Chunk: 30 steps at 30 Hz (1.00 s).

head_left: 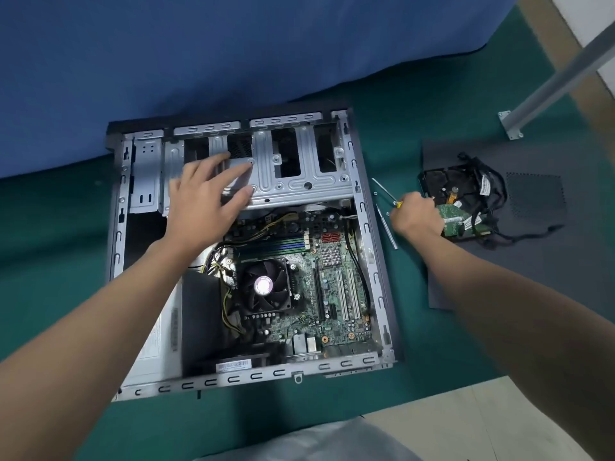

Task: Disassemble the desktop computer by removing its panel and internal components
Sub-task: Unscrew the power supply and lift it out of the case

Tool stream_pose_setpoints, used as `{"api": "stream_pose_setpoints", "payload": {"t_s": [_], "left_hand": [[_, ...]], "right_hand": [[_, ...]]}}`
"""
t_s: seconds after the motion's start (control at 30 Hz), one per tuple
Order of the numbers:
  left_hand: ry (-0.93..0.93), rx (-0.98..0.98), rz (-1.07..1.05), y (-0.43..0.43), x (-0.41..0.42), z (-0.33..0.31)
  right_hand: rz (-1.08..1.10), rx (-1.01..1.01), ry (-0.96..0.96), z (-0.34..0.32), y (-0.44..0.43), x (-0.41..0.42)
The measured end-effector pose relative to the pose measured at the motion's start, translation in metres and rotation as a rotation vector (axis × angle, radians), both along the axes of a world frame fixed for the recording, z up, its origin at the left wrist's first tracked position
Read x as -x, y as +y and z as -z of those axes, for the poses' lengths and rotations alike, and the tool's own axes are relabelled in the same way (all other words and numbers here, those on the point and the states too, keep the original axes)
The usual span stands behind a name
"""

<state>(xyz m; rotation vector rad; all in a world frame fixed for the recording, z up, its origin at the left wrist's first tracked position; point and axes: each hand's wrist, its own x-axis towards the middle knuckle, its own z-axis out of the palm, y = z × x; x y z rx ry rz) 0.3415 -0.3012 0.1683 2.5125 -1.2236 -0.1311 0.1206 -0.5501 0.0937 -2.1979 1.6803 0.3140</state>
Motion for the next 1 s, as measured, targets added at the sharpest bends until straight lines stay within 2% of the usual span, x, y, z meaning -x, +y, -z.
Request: {"api": "stream_pose_setpoints", "payload": {"t_s": [0.1,0.2,0.27,0.37,0.5,0.73,0.93,1.0], "left_hand": [[0.020,0.005,-0.018,-0.002,0.003,-0.001],[0.025,-0.012,-0.054,-0.006,0.010,-0.002],[0.027,-0.029,-0.079,-0.008,0.015,-0.003],[0.042,-0.056,-0.110,-0.012,0.019,-0.005],[0.063,-0.088,-0.123,-0.016,0.021,-0.011],[0.092,-0.138,-0.075,-0.012,0.020,-0.014],[0.126,-0.133,-0.040,-0.007,0.019,-0.015],[0.133,-0.137,-0.017,-0.003,0.017,-0.015]], "right_hand": [[0.033,-0.049,-0.080,-0.010,0.001,0.002],[0.070,-0.147,-0.280,-0.021,0.016,0.012],[0.015,-0.175,-0.345,-0.026,0.034,0.027],[-0.121,-0.098,-0.313,-0.022,0.065,0.054],[-0.208,0.038,-0.117,-0.008,0.093,0.078],[-0.283,0.193,0.109,0.003,0.080,0.097],[-0.320,0.106,0.079,-0.014,0.067,0.096],[-0.228,0.111,-0.063,-0.036,0.063,0.084]]}}
